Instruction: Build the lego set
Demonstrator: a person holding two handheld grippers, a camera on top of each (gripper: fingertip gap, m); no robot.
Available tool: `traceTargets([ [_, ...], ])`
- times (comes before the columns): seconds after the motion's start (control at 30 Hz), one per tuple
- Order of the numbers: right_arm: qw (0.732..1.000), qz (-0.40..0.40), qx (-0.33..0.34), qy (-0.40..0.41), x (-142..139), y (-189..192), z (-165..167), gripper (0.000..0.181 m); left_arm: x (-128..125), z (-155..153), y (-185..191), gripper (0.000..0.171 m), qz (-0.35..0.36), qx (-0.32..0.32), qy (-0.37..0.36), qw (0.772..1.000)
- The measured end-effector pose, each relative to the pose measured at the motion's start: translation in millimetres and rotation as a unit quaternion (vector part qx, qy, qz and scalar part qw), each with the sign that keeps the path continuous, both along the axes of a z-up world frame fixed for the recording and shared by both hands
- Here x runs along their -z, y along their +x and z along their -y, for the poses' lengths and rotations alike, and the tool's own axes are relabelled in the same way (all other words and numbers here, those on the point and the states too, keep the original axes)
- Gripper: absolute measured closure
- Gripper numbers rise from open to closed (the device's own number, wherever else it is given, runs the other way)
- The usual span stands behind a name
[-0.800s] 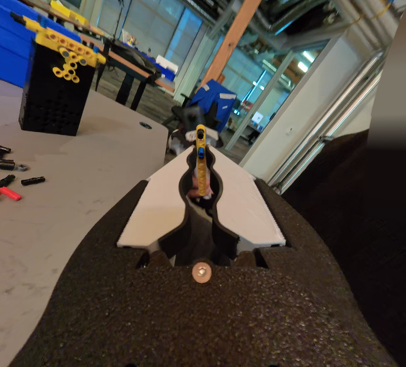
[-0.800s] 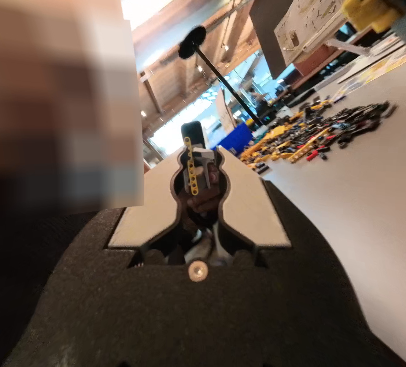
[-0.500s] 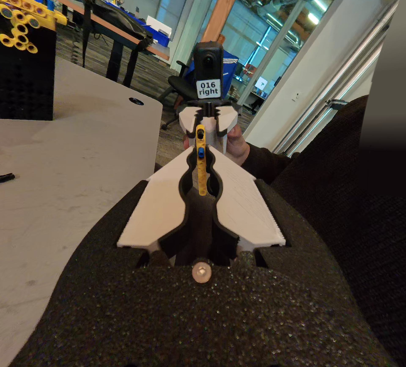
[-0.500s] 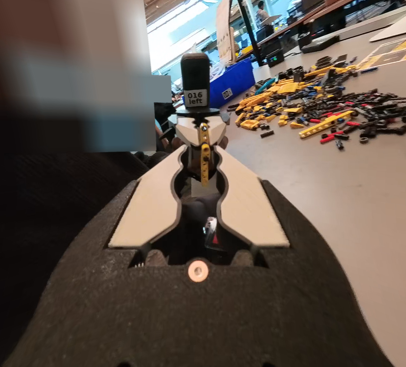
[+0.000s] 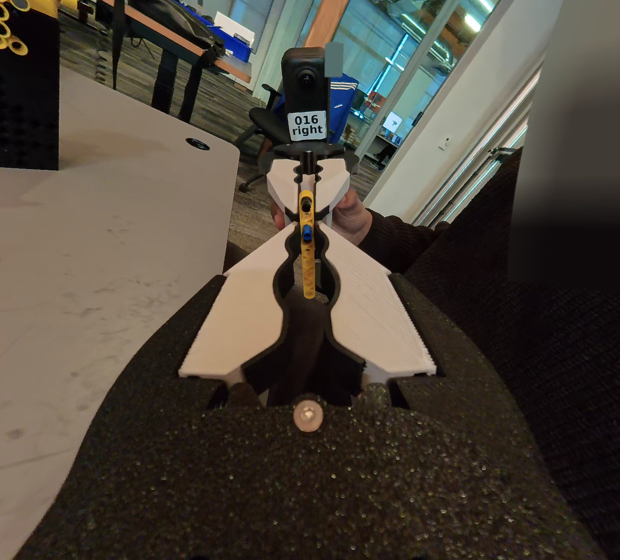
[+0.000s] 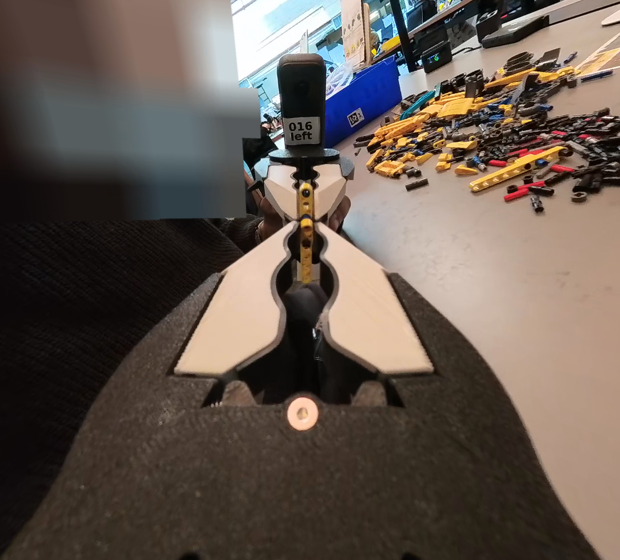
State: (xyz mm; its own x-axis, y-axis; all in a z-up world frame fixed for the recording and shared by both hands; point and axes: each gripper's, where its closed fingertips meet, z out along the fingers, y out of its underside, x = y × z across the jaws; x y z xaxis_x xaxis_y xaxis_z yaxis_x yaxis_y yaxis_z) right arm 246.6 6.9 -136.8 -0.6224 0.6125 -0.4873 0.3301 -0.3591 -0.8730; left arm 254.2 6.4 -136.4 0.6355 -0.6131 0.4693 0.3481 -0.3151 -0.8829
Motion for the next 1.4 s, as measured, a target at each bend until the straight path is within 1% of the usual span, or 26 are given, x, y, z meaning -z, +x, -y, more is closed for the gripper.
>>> traceTargets([
  [0.17, 1.0, 0.003, -0.005, 0.005, -1, 0, 1, 0.174, -1, 1, 0, 0.166, 0.002, 0.002, 0.0, 1.0],
  [0.37, 0.999, 0.01, -0.009, 0.036, 1, 4, 3, 0.175, 1, 2, 4, 0.166, 0.007, 0.017, -0.024, 1.0],
  [0.7, 0.992, -0.003, -0.024, 0.126, 3, 9, 6, 0.176, 4, 5, 9, 0.167, 0.036, 0.049, -0.066, 0.996],
  [0.77, 0.989, -0.001, -0.036, 0.146, 6, 11, 7, 0.176, 7, 5, 11, 0.167, 0.024, 0.053, -0.074, 0.996],
  [0.83, 0.988, 0.001, -0.045, 0.149, 6, 12, 8, 0.176, 7, 5, 13, 0.167, 0.025, 0.057, -0.078, 0.995],
  [0.93, 0.983, 0.02, -0.061, 0.17, 13, 13, 8, 0.176, 15, 6, 15, 0.167, 0.001, 0.059, -0.088, 0.994],
  [1.0, 0.985, 0.026, -0.076, 0.151, 11, 16, 10, 0.177, 13, 8, 18, 0.167, -0.001, 0.067, -0.087, 0.994],
  [1.07, 0.984, 0.049, -0.077, 0.154, 19, 15, 8, 0.177, 25, 5, 20, 0.168, -0.053, 0.051, -0.093, 0.993],
  [1.1, 0.984, 0.058, -0.077, 0.153, 22, 15, 9, 0.177, 30, 6, 24, 0.168, -0.073, 0.053, -0.099, 0.991],
  [1.13, 0.985, 0.058, -0.082, 0.141, 20, 14, 14, 0.177, 32, 6, 32, 0.167, -0.074, 0.066, -0.096, 0.99],
  [1.17, 0.985, 0.056, -0.083, 0.139, 19, 15, 17, 0.177, 31, 6, 34, 0.168, -0.063, 0.066, -0.092, 0.992],
  [1.2, 0.983, 0.066, -0.081, 0.154, 23, 15, 16, 0.177, 35, 5, 34, 0.167, -0.058, 0.062, -0.104, 0.991],
  [1.27, 0.969, 0.084, -0.077, 0.219, 34, 17, 16, 0.177, 45, 5, 35, 0.167, -0.041, 0.05, -0.115, 0.991],
  [1.3, 0.965, 0.092, -0.082, 0.232, 36, 19, 17, 0.176, 47, 7, 37, 0.166, -0.03, 0.053, -0.113, 0.992],
  [1.4, 0.969, 0.101, -0.075, 0.213, 35, 17, 18, 0.173, 45, 9, 34, 0.166, -0.032, 0.044, -0.095, 0.994],
])
